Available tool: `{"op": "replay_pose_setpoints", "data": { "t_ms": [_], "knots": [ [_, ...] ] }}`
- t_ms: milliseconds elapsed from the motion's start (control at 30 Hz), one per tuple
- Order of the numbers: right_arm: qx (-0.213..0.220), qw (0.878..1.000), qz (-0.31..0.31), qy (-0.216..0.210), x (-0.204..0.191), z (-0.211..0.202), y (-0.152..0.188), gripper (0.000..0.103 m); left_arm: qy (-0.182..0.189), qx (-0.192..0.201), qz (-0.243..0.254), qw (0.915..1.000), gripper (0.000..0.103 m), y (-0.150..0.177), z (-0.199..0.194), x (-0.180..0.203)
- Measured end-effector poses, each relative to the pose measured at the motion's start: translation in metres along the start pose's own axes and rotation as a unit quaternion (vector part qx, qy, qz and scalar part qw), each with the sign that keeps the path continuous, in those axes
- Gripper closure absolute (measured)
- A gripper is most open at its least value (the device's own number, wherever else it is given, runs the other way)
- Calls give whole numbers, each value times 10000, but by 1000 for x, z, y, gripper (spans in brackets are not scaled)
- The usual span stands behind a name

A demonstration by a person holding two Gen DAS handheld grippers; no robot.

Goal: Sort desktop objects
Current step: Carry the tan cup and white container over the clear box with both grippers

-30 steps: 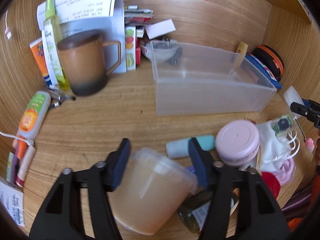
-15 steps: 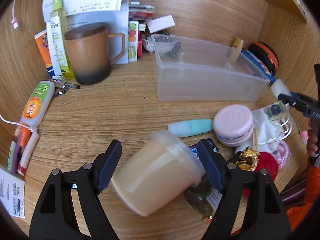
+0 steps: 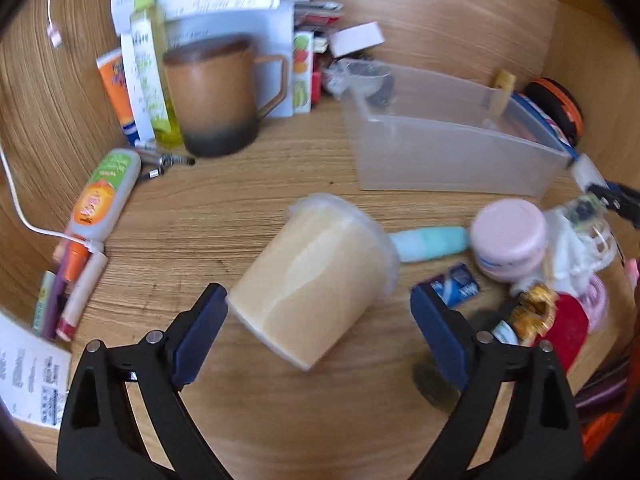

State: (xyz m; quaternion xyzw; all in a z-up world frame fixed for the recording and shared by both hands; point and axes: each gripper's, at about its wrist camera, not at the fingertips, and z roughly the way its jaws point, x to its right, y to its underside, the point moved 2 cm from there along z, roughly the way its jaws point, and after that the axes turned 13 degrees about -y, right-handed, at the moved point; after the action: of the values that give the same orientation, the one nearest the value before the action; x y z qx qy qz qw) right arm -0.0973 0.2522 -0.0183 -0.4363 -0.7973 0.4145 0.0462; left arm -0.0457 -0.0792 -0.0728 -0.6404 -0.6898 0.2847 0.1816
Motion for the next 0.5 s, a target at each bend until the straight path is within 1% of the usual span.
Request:
{"op": "replay_pose_setpoints", "data": {
  "t_ms": [67,167,200,233,267,333,500],
  "knots": [
    [-4,10000,1,5,0,0,0,40,79,-128,-123,9998,10,-6,14,-3],
    [18,10000,5,50,1,-2,-1,40,80,-151,-178,9997,10,-13,28,-4],
    [24,10000,15,53,1,-3,-2,40,84,-160,-202,9996,11,-14,33,-4],
    [35,10000,20,67,1,-4,-3,40,-3,-192,-210,9996,14,-15,36,-4],
    [44,9999,18,94,2,-5,-3,40,-45,-179,-203,9996,16,-15,36,-4],
    [58,9999,16,130,3,-7,-5,40,-19,-169,-197,9997,16,-14,36,-3],
    [137,9998,34,108,4,-10,-14,40,-159,-102,-160,9997,16,-12,32,-3]
  ]
}}
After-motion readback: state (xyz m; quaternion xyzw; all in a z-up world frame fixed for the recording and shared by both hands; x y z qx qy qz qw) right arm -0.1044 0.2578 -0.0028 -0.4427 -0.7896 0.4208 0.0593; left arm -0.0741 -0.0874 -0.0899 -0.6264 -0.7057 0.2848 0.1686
